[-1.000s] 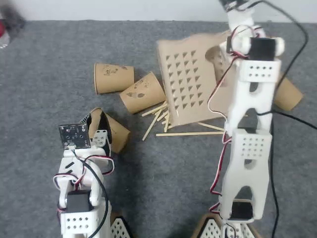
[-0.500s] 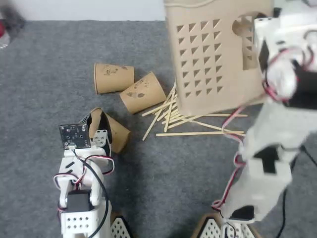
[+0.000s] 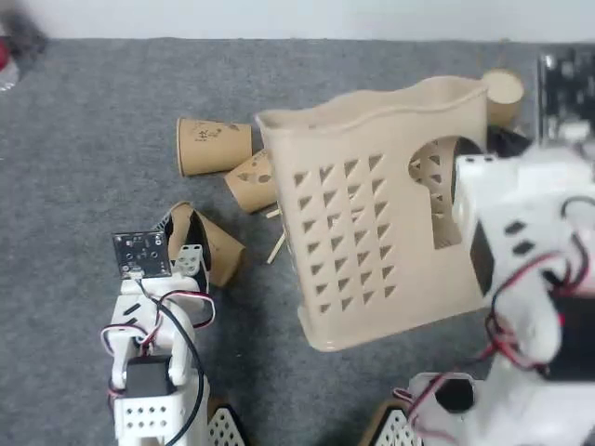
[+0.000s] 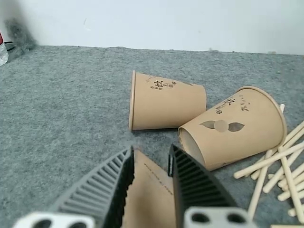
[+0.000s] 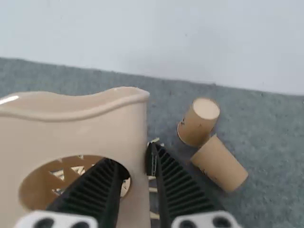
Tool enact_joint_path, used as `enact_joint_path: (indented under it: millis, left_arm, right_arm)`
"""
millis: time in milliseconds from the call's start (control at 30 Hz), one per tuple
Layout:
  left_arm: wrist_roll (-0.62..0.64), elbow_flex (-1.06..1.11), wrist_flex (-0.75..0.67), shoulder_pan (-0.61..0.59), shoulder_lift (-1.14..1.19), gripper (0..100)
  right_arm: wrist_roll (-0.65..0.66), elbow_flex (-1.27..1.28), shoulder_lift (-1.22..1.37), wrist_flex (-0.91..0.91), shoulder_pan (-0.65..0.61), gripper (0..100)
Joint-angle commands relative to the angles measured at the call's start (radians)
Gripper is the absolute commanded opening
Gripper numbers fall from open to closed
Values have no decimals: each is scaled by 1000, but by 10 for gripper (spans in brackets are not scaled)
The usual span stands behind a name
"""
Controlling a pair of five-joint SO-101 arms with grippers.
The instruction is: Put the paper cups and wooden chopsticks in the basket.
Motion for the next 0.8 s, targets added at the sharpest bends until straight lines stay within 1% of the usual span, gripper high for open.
enact_joint_path:
  millis: [0,67,167,233,333,433,500,567,667,767]
  left_arm:
    - [3,-81,63,5,-21,120]
    - [3,-122,106,5,-21,120]
    - [-20,-143,115,6,-21,120]
    - [-49,-143,115,37,-21,120]
    - [-78,-148,137,118,-21,121]
    - [-78,-208,186,175,-20,121]
    - [-74,-251,218,198,-20,121]
    - [-74,-257,209,210,-20,121]
    - [-80,-288,183,213,-20,121]
    - [-123,-433,161,219,23,141]
  right_arm:
    - [-43,354,-252,-262,-15,7]
    - [-49,559,-394,-406,-15,7]
    - [-41,836,-602,-576,-15,7]
    - [-44,980,-722,-654,-13,7]
    - [-46,1140,-874,-763,-13,7]
    - [-54,1277,-1009,-837,-12,7]
    - [-94,1369,-1101,-865,-5,7]
    - [-118,1438,-1142,-892,-1,7]
    - [-150,1505,-1113,-944,5,7]
    - [-150,1633,-1121,-1076,-1,7]
